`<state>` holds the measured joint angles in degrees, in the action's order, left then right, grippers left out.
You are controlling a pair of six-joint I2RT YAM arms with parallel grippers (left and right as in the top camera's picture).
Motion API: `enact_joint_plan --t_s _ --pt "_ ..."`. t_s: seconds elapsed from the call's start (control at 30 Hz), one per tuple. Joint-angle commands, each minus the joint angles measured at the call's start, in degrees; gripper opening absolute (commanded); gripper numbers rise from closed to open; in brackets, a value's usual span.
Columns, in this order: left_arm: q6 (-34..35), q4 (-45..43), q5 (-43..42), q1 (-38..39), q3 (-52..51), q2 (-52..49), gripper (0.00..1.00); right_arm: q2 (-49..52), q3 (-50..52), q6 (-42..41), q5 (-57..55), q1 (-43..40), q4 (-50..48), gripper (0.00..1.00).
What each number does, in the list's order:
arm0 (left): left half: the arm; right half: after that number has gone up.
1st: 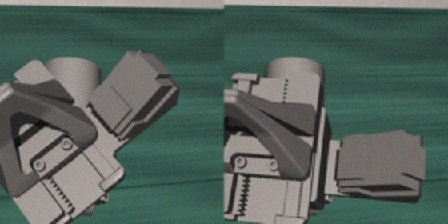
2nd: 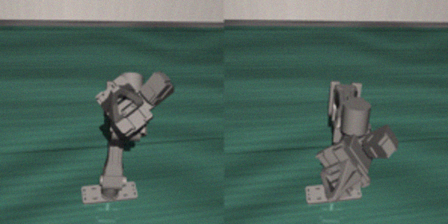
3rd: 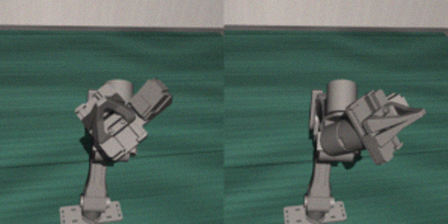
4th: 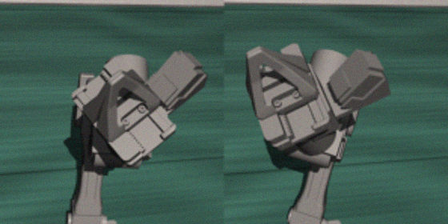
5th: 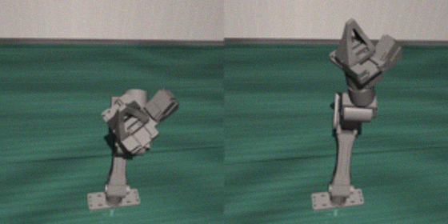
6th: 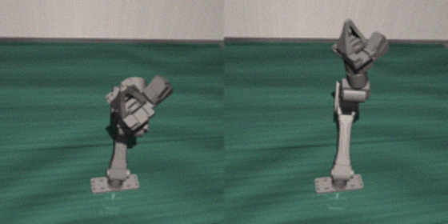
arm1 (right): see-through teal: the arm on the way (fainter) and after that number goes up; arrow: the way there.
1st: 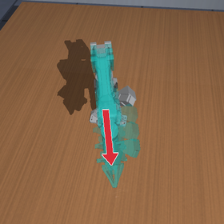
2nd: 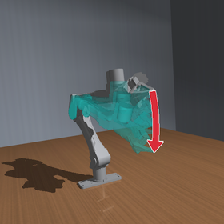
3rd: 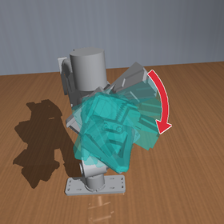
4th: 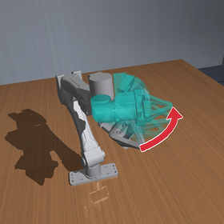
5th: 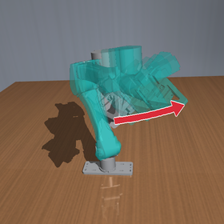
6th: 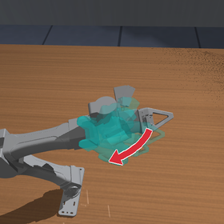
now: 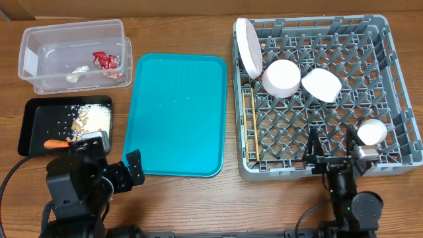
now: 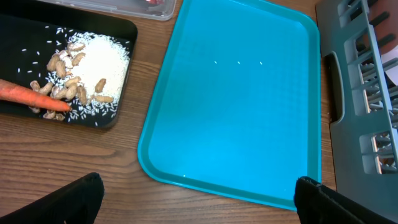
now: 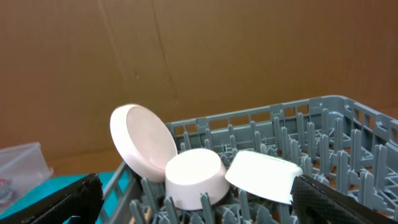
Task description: Sort waste into correct bins and load items into the dishwasher
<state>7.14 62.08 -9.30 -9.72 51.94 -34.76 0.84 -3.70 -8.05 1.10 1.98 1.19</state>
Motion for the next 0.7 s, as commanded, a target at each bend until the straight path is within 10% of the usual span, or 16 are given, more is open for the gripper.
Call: enact_joint_plan --t_s 0.0,0.67 --pt "0.59 -0.17 -0.79 0.11 -0.24 0.28 1.00 -0.70 2.60 3.80 0.07 0.26 -0.72 1.00" --pt "0.59 -0.17 -0.79 0.11 -0.24 0.28 1.00 -0.68 3.23 2.95 0.90 0.26 3.50 1.00"
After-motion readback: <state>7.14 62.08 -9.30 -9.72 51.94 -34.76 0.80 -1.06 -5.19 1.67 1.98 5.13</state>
